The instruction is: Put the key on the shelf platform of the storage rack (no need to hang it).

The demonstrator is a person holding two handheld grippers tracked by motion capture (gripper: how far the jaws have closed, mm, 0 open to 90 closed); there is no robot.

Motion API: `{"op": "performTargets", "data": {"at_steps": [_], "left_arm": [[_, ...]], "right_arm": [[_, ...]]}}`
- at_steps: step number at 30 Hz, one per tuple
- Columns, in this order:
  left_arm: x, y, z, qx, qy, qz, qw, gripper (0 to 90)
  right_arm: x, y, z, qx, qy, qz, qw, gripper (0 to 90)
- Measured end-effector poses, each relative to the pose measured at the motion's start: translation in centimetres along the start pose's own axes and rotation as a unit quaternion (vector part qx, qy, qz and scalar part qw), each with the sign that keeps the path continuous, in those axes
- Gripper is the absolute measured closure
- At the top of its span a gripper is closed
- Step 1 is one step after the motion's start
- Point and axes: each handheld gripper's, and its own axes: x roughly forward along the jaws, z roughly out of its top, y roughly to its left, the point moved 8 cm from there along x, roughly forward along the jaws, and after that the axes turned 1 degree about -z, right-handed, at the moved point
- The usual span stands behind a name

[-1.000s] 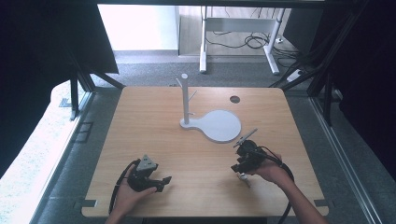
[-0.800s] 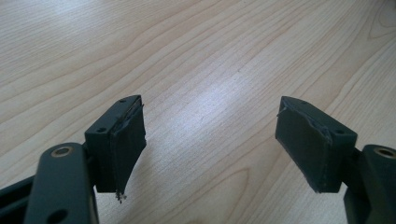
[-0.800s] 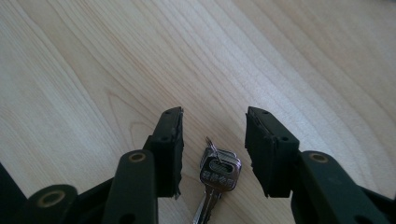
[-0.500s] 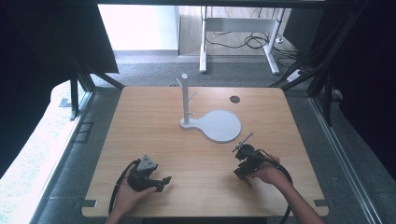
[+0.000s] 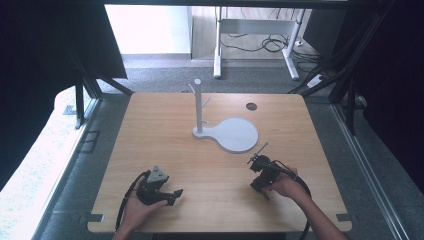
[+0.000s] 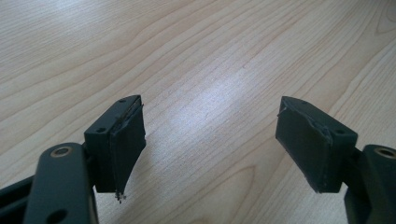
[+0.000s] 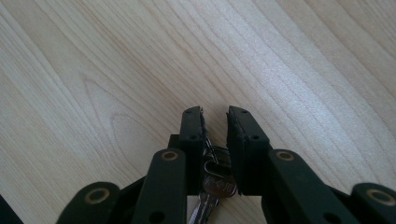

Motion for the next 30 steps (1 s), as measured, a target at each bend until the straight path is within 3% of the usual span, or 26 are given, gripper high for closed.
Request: {"op": "performTargets", "data": {"at_steps": [9,16,22,30], "left_arm": [[0.1,-0.1,-0.1,0.003,0.005,-0.001,1.0000,24.1],[0.2,-0.1,-0.2,0.003,0.010,-0.003,0.9999,23.8],[0.1,0.0,-0.1,0.002,0.007,-0.003,1.0000,24.0],[0.0,0.0,-0.1,0.001,0.004,-0.003,1.0000,24.0]], "right_arm": [[0.1,0.1,-0.2,-0.002,0.010,0.005,0.9999,88.8],[-0.1,-0.1,-0.5,0.002,0.025,0.009,0.9996,89.6],[-0.8,0.2,-0.5,0.002,0.022,0.022,0.9995,89.8],[-2.4,-0.1,-0.3,0.000,0.011,0.012,0.9999,89.8]]}}
